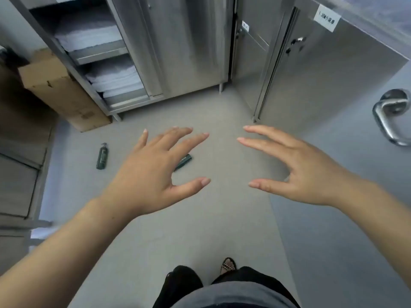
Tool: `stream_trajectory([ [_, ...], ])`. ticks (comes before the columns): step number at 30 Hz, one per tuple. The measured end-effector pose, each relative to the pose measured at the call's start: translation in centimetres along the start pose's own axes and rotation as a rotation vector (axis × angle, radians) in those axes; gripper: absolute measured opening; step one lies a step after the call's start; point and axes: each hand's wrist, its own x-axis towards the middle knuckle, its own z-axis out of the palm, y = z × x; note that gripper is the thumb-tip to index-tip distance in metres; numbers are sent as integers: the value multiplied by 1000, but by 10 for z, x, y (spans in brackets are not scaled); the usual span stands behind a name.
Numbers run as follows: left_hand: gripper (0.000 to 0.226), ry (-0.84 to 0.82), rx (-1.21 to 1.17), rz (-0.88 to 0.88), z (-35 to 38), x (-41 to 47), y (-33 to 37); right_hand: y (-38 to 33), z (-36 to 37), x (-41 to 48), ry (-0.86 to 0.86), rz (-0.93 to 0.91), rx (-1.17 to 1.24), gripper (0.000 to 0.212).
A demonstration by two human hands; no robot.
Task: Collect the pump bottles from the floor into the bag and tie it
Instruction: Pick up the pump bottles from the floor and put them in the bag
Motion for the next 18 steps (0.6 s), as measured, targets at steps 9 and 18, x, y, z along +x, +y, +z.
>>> stream_trajectory([
  [9, 73, -6, -46, -27, 11, 27, -26, 28, 3, 26, -9, 42, -42, 67],
  [18, 72, 31, -109, -69, 6, 105, -115, 54, -3, 153, -66, 33, -81, 69],
])
